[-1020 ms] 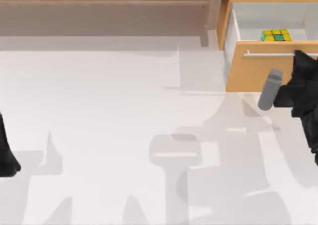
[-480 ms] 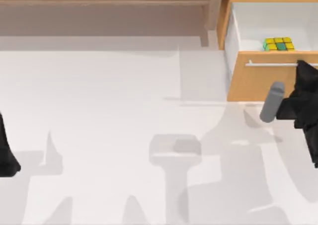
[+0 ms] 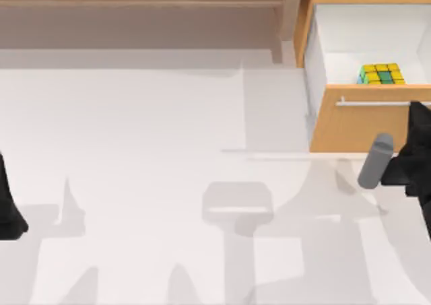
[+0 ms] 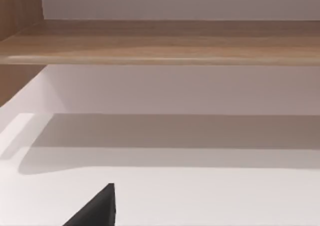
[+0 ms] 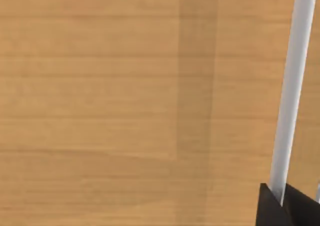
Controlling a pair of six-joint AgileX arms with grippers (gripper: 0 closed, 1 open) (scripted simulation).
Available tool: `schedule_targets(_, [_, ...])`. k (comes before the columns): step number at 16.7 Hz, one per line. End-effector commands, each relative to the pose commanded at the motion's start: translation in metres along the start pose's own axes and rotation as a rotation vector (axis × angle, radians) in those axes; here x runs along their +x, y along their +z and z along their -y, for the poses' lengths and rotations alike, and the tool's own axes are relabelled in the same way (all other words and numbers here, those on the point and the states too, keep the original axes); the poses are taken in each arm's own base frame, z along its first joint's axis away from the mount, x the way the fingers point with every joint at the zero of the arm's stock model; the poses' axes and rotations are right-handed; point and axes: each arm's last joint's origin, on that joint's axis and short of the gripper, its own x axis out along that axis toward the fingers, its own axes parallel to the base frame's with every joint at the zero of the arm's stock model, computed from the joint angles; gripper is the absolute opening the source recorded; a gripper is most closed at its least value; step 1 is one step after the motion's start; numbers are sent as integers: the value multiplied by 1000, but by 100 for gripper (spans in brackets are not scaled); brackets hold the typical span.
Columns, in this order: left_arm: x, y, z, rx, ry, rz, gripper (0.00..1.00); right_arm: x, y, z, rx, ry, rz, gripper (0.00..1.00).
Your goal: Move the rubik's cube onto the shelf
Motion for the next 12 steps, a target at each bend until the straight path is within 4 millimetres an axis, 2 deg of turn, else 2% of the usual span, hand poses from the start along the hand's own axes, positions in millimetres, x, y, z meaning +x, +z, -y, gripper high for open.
schedule_targets(12, [0, 0, 0, 0, 0, 0, 100, 0, 0, 0, 0, 0, 0, 90])
